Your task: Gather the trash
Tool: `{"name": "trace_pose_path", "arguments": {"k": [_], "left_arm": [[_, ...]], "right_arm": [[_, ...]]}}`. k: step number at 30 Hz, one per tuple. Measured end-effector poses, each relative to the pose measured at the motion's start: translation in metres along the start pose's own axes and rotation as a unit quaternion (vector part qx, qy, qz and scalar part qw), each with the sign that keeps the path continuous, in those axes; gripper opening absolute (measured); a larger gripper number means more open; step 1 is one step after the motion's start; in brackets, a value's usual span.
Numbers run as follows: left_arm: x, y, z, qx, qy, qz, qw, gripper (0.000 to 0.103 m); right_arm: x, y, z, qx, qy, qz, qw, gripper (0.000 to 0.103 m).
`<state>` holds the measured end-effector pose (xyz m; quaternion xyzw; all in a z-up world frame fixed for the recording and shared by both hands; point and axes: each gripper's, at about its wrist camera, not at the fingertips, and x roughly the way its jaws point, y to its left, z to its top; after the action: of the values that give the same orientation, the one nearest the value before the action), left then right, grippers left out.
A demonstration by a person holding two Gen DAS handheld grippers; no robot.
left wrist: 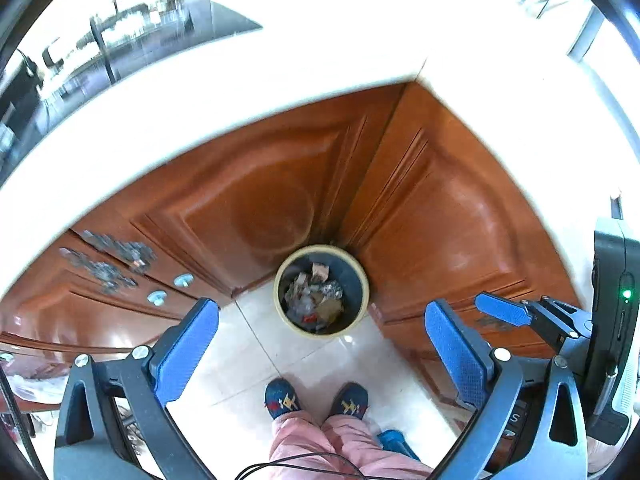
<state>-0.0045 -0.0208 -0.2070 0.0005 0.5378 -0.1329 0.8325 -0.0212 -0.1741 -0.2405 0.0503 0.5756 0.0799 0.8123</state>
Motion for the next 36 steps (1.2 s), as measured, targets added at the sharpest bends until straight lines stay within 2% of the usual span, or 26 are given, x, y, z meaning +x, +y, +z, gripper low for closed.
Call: {"name": "trace_pose_path", "arguments": {"k": [8, 20, 28, 36], "left_arm": [[-0.087, -0.021, 0.034, 0.017, -0.059, 0.016, 0.998, 0.102], [-0.161, -0.06, 0.066, 0.027, -0.135, 0.017, 0.9904, 0.102], [-0.201, -0.074, 0.086, 0.003, -0.172, 0.026, 0.9848, 0.102], [-0.217, -0.082, 0.094, -0.016, -0.179, 0.07, 0.9813, 0.102]], "right_arm": [[-0.095, 0.004, 0.016, -0.024, -0.067, -0.016, 0.997, 0.061], [-0.205, -0.007, 0.05, -0.022, -0.156, -0.024, 0.987, 0.061], [-0.254, -0.002, 0.063, -0.022, -0.218, -0.025, 0.975, 0.061], [-0.271, -0.005, 0.069, -0.021, -0.242, -0.02, 0.97, 0.061]]}}
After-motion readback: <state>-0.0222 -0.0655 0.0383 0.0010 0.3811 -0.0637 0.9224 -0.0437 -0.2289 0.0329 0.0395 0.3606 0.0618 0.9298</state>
